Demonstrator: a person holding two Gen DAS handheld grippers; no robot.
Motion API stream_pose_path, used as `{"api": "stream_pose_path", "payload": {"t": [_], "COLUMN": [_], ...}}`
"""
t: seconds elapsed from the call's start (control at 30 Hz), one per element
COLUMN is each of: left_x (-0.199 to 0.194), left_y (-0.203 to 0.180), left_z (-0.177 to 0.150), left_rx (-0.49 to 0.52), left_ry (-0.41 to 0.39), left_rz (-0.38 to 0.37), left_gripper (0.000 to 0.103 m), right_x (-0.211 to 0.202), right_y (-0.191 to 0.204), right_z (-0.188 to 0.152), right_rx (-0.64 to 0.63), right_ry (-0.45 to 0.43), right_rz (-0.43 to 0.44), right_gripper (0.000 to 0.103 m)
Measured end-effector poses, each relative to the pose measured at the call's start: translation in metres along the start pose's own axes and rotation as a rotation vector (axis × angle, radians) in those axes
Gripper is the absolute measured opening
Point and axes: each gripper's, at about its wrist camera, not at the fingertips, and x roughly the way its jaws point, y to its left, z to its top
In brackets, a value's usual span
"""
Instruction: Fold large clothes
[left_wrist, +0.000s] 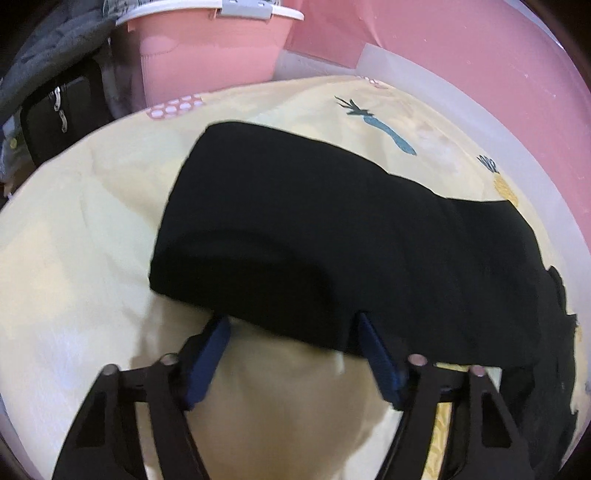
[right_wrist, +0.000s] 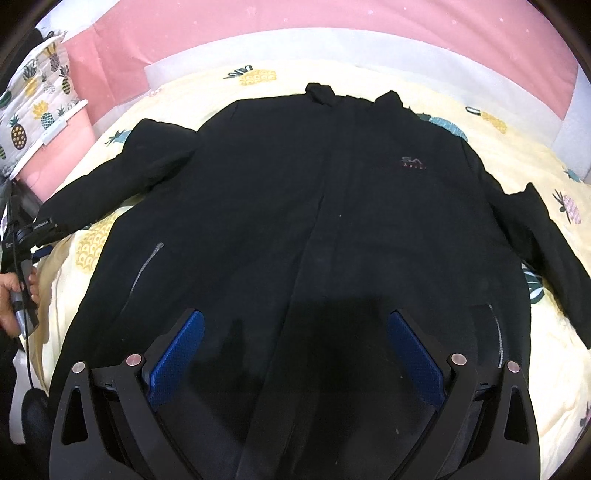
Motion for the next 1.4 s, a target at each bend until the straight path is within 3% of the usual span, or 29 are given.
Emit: {"api": "stream_pose_path", "payload": {"t": [0.13,0.33,0.53,0.8,1.1,1.23,1.4], "left_x": [0.001,-0.018,-0.07,-0.135,-0.154,-0.152,-0.138], "left_y": [-0.003,-0.018,-0.064,-0.161,-0.268,-0.318,-0.343], "left_z": [0.008,0.018,0.034,0.035,0.003,-0.027,-0.064], "left_rx": [0.012,0.072,0.191,0.364,0.521,0.606,0.629], "left_ry": [-0.016,-0.069,-0.179,-0.257,-0.249,-0.219,-0.162], "left_rz": [0.018,0.016,-0.052,-0.234,-0.397,-0.466,-0.482], "left_gripper": [0.031,0.013,0.01,0.004,0.0,0.0,0.0], "right_x": [0.004,0.001,-0.008,-0.022,-0.03,-0.029,-0.026], "right_y": [-0.003,-0.012,-0.026,-0.049,-0.093,-0.111,-0.126], "right_z": [0.0,-0.003,-0.008,-0.016,-0.025,-0.028,-0.032], "right_rx": [0.009,0.034,0.049,0.094,0.189,0.223,0.241], "right_ry": [0.015,0.027,0.019,-0.005,-0.029,-0.031,-0.032], "right_rz": [0.012,0.012,-0.023,-0.025,-0.031,-0.035,-0.028], "right_gripper": [0.1,0.1,0.099,0.099,0.099,0.099,0.099]}}
